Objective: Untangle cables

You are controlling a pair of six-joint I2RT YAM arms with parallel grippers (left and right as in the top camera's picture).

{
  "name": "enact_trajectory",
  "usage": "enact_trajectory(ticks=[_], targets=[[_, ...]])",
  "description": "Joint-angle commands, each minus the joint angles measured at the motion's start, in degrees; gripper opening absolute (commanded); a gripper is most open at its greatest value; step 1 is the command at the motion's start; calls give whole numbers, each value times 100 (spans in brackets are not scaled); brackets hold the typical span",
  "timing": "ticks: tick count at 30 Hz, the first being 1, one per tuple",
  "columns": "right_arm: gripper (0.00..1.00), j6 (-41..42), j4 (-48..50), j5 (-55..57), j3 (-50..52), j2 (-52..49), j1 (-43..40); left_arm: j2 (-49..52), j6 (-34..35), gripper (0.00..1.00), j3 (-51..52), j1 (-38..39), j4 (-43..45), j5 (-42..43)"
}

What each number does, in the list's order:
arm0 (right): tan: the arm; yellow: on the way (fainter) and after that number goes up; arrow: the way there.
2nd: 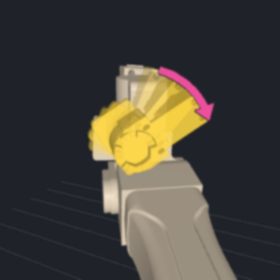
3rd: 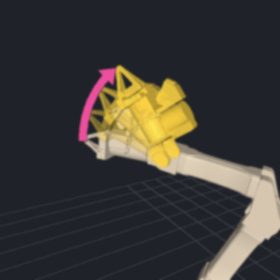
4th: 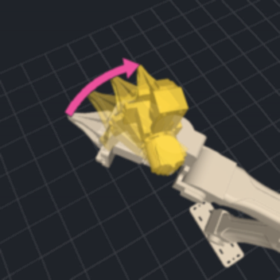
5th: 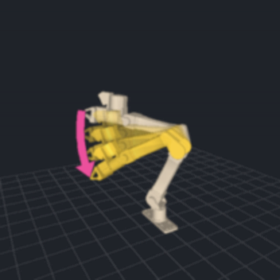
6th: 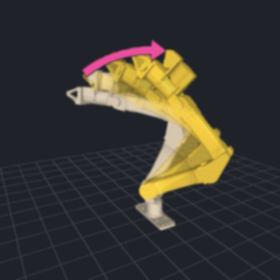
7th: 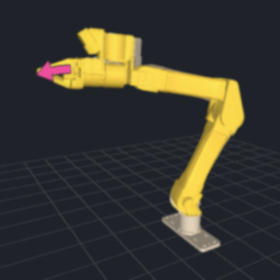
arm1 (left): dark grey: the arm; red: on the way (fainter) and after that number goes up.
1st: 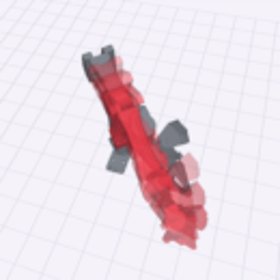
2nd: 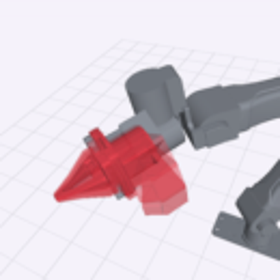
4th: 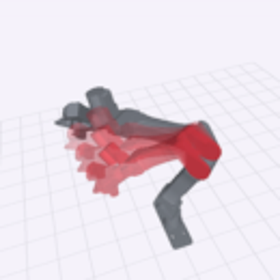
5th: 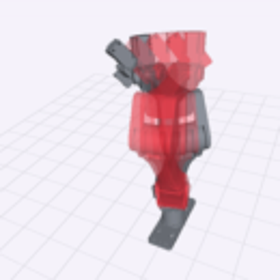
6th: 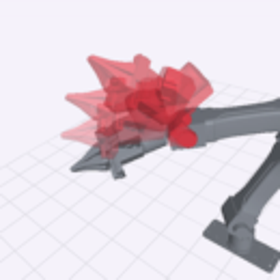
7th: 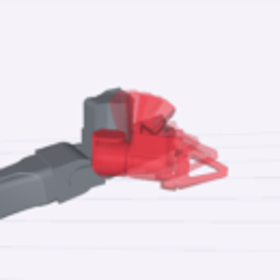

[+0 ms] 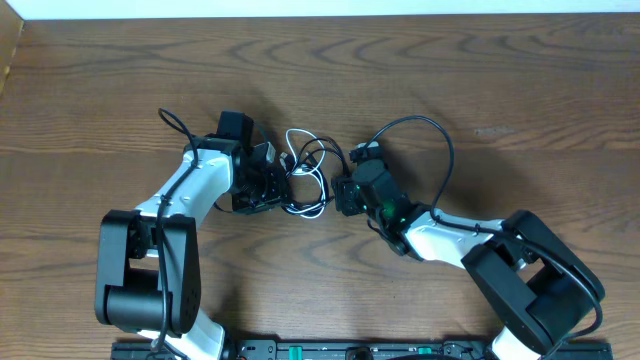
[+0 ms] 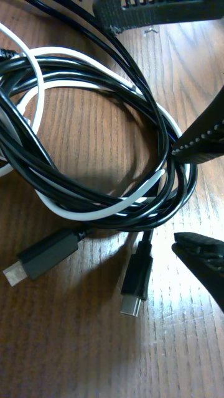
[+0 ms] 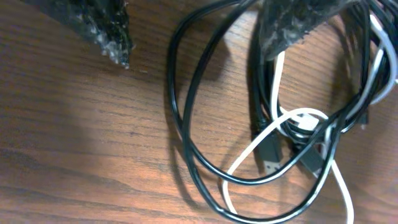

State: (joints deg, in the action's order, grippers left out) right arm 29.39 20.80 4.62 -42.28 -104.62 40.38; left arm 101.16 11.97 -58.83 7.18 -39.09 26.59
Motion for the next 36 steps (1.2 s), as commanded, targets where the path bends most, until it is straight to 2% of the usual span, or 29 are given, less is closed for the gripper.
enact_trajectory(ticks=[1,4,8,12,14,16,25,29,36], targets=[[60,-26,20,81,31,-42,177,31,-33,39,48,4,-22,20],[57,-26,20,81,31,-42,260,31,-33,31,50,4,-24,20],[47,-26,20,85,31,-42,348,31,-33,24,48,4,-22,20],[23,-26,11,83,31,-42,374,31,-35,18,50,2,-24,17],[10,-26,-2,81,31,-42,389,31,-35,8,48,4,-24,-11],[1,-24,-7,76,31,-42,411,31,-35,8,48,2,-24,-28],[1,105,-313,-437,31,-42,789,31,-11,8,50,2,-44,-767],[1,105,-538,-859,31,-42,1054,31,289,8,50,2,-101,-1169],[1,103,-776,-931,2,9,1384,31,334,7,48,-4,-116,-1235]])
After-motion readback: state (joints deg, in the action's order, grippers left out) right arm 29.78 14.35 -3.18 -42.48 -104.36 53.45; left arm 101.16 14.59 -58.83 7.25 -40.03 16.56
